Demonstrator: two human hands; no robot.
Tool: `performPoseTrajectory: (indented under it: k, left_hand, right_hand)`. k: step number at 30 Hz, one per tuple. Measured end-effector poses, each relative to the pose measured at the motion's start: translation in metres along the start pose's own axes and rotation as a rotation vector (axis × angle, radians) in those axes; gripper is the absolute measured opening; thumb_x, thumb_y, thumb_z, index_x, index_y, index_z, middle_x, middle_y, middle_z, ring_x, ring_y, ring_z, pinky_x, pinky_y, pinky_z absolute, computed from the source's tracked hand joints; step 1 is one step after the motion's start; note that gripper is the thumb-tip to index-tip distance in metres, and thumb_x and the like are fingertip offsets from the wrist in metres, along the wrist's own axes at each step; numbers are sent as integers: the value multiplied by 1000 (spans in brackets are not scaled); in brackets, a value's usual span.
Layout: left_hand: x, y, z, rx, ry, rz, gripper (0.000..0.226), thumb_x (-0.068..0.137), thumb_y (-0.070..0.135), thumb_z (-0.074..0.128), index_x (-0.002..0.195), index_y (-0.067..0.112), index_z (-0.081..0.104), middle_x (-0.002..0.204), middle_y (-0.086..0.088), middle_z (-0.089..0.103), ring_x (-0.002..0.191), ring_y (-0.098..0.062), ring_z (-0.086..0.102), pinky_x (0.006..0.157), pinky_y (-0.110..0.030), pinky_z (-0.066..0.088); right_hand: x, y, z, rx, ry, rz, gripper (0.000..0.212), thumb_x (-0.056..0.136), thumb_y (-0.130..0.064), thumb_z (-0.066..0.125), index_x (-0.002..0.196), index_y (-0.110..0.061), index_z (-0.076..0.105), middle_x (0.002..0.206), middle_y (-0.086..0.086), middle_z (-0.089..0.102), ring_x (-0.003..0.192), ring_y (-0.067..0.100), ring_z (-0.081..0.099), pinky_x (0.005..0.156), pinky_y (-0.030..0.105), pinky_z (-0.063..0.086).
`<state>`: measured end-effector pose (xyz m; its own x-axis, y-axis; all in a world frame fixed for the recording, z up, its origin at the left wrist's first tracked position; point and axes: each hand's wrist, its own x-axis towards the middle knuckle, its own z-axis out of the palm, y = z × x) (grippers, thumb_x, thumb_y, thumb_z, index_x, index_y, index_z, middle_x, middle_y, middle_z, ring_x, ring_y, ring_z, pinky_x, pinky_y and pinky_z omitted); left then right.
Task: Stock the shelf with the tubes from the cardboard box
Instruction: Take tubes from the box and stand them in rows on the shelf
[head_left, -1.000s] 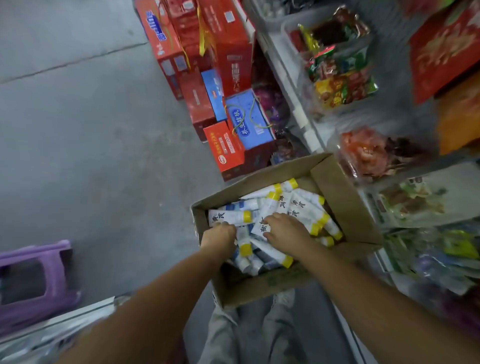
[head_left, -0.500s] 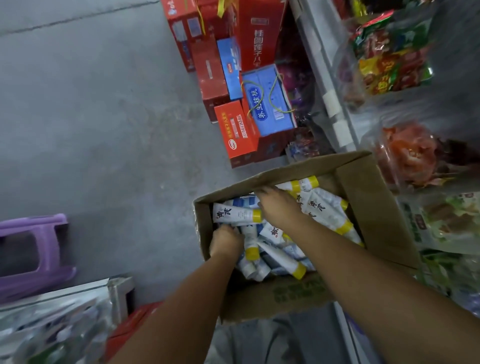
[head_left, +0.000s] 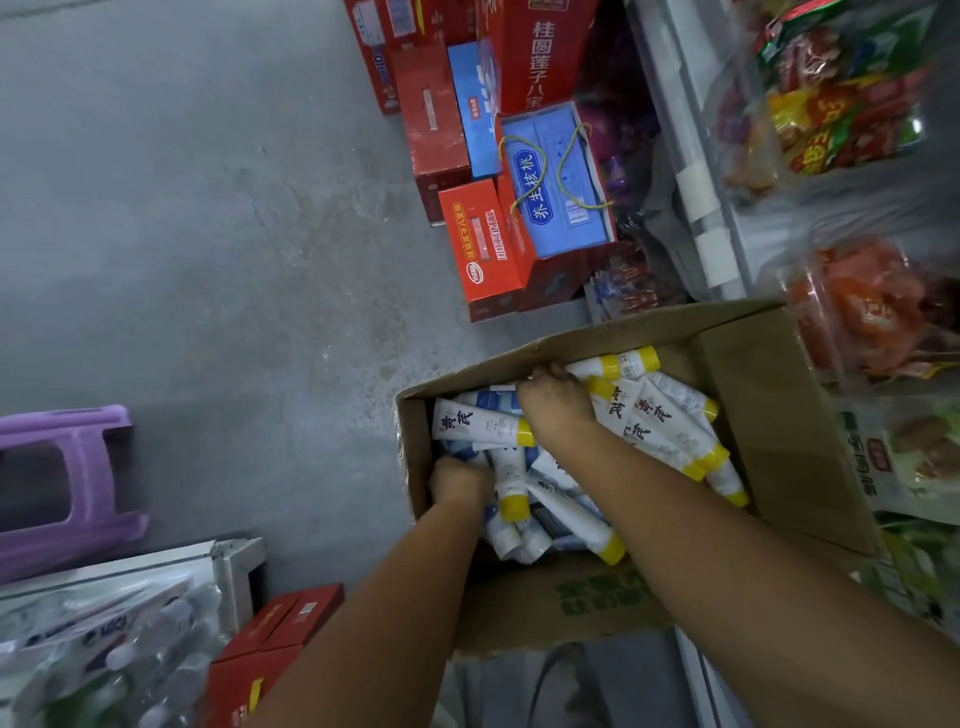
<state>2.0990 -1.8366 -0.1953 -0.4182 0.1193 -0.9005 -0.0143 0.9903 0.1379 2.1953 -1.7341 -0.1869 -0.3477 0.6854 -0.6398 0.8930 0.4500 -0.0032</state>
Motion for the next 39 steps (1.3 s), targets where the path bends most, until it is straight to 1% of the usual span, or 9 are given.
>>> performPoseTrajectory:
  k: [3,7,12,18,24,29,34,37,39]
  left_hand:
    - [3,3,-2,11,-61,-24,33,87,23,67,112,2,64,113,-14,67,105,-32,67,85,-37,57]
    - [14,3,2,38,-156,-56,41,88,18,62,126,4,59,126,-16,63,114,-31,64,91,-41,57]
    - [20,-2,2,-109,-192,-110,26,88,23,65,110,10,64,106,-17,68,102,-35,65,96,-53,52]
    - [7,7,-4,-12,-176,-63,51,91,15,66,137,3,50,135,-16,58,120,-30,61,85,-33,56]
    - [5,-3,-6,45,-261,-60,48,82,16,78,123,5,56,116,-17,65,110,-32,64,93,-48,55]
    - [-11,0,-12,99,-326,-126,7,97,12,58,95,8,53,87,-12,58,90,-28,59,84,-38,55]
    - [-18,0,-11,83,-337,-102,11,101,13,51,107,5,54,82,-10,53,82,-27,56,76,-34,52]
    - [-4,-4,-5,87,-282,-40,34,93,7,62,126,3,56,102,-12,64,82,-24,60,70,-32,57]
    - [0,-7,-3,44,-252,-45,37,88,7,65,124,4,58,114,-16,65,88,-26,63,73,-34,59]
  right_hand:
    - [5,-4,-1,-2,-39,47,34,96,-8,44,126,-13,59,131,10,54,127,31,39,104,40,38]
    - [10,-7,-2,-81,-101,52,38,96,-17,44,132,-19,55,136,6,50,129,30,35,110,40,28]
    - [11,-10,-6,-50,-169,80,41,97,-17,48,137,-13,49,141,12,46,130,31,41,107,41,36]
    - [10,-16,-12,41,-190,90,34,96,-11,51,129,-13,56,133,9,57,122,26,55,94,38,48]
    - [7,-6,-21,130,-261,140,38,93,-14,57,130,-14,54,135,6,56,124,25,54,97,36,46]
    - [-3,4,-26,151,-347,147,38,92,-20,58,129,-14,51,131,9,55,119,27,56,87,35,48]
    - [-9,20,-28,164,-390,177,39,92,-22,56,129,-11,48,130,10,54,117,30,56,80,36,46]
    - [-7,21,-21,147,-390,173,40,91,-22,57,128,-10,49,128,12,55,115,31,56,77,36,45]
    - [-4,20,-19,152,-415,156,39,90,-21,57,126,-9,49,125,13,56,110,31,58,75,36,46]
